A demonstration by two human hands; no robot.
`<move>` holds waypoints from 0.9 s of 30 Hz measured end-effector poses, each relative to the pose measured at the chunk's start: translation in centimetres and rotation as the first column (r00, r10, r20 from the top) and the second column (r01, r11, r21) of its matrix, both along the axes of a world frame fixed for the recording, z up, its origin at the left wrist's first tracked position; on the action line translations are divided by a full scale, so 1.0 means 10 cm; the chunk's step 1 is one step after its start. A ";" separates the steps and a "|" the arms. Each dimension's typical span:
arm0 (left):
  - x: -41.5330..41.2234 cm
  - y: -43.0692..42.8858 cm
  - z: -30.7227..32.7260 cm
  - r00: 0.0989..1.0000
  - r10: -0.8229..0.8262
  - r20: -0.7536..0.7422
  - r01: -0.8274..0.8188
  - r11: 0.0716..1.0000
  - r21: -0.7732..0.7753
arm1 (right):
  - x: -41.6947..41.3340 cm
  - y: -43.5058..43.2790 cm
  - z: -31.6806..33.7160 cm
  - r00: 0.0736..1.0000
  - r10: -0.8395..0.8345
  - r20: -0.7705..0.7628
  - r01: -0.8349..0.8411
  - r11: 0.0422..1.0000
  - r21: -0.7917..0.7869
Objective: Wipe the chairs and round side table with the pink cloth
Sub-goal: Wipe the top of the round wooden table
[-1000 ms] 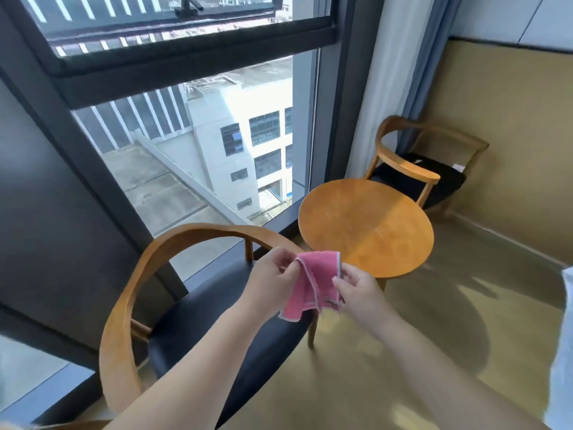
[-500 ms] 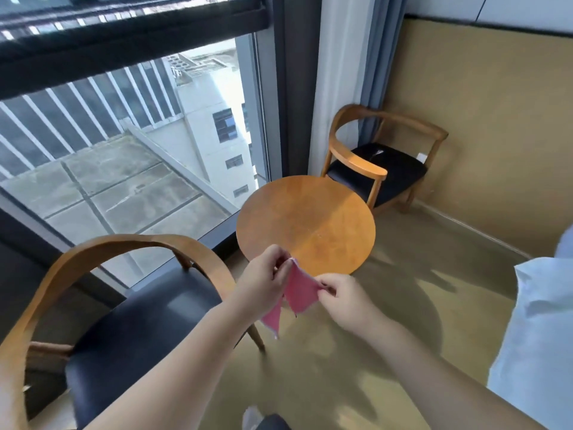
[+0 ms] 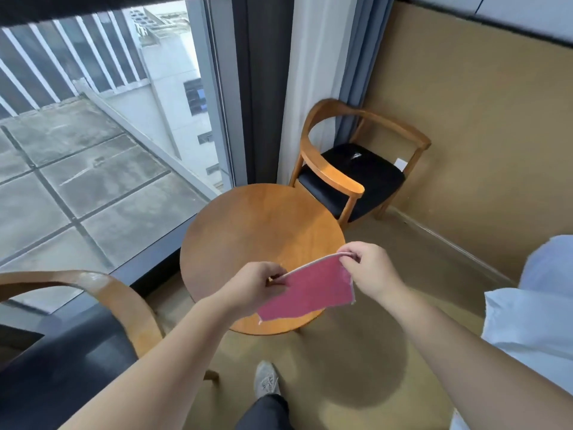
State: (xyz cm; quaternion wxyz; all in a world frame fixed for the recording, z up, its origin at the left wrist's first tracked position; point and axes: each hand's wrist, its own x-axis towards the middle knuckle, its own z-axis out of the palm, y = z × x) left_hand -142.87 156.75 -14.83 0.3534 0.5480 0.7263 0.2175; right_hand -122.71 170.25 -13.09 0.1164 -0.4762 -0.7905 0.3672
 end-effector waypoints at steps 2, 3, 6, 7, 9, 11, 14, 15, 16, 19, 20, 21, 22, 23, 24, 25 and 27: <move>-0.13 0.28 -0.06 1.000 -0.017 -0.008 0.016 1.000 -0.016 | -0.07 0.35 0.01 0.999 -0.008 0.048 0.008 1.000 -0.006; -0.19 0.41 -0.09 1.000 -0.006 -0.021 0.005 1.000 -0.020 | -0.11 0.51 0.02 0.998 -0.013 0.058 0.014 1.000 -0.004; -0.33 0.76 -0.18 0.995 0.075 -0.069 -0.076 0.997 -0.004 | -0.24 0.98 0.02 0.997 -0.035 0.065 0.035 0.999 0.000; -0.36 0.87 -0.21 0.991 0.107 -0.082 -0.107 0.994 0.006 | -0.28 1.11 0.00 0.997 -0.034 0.066 0.034 0.999 0.003; -0.38 1.05 -0.28 0.983 0.166 -0.077 -0.165 0.986 0.024 | -0.35 1.36 -0.04 0.997 -0.007 0.078 0.006 1.000 0.016; -0.37 1.23 -0.34 0.973 0.224 -0.054 -0.223 0.975 0.027 | -0.40 1.62 -0.11 0.995 0.041 0.092 -0.043 0.999 0.021; -0.27 1.47 -0.45 0.952 0.300 -0.059 -0.300 0.954 -0.007 | -0.42 2.02 -0.29 0.988 0.118 0.102 -0.117 0.993 -0.019; -0.22 1.54 -0.50 0.942 0.331 -0.060 -0.332 0.943 -0.023 | -0.42 2.15 -0.37 0.984 0.148 0.103 -0.144 0.989 -0.042; -0.16 1.62 -0.55 0.929 0.365 -0.058 -0.368 0.929 -0.044 | -0.40 2.29 -0.47 0.979 0.178 0.101 -0.172 0.983 -0.066; 0.15 1.83 -0.71 0.877 0.478 -0.056 -0.481 0.871 -0.102 | -0.33 2.67 -0.73 0.952 0.288 0.101 -0.276 0.954 -0.115; 0.30 1.89 -0.76 0.852 0.521 -0.056 -0.524 0.843 -0.121 | -0.28 2.79 -0.81 0.936 0.334 0.108 -0.321 0.939 -0.126; 0.44 1.95 -0.80 0.831 0.554 -0.056 -0.556 0.819 -0.143 | -0.23 2.90 -0.87 0.922 0.370 0.115 -0.353 0.925 -0.143; 0.59 2.01 -0.85 0.809 0.585 -0.055 -0.585 0.794 -0.167 | -0.17 3.00 -0.91 0.906 0.404 0.130 -0.382 0.909 -0.168; 0.74 2.07 -0.90 0.781 0.623 -0.051 -0.620 0.760 -0.194 | -0.11 3.10 -0.95 0.883 0.444 0.150 -0.414 0.889 -0.194; 0.88 2.12 -0.95 0.747 0.663 -0.042 -0.655 0.724 -0.219 | -0.07 3.19 -0.98 0.858 0.485 0.170 -0.448 0.868 -0.216; 1.01 2.16 -1.00 0.717 0.697 -0.025 -0.682 0.693 -0.234 | -0.06 3.27 -1.00 0.836 0.517 0.186 -0.474 0.850 -0.230; 1.19 2.26 -1.11 0.665 0.747 0.006 -0.722 0.645 -0.250 | -0.12 3.43 -1.05 0.796 0.569 0.207 -0.518 0.817 -0.253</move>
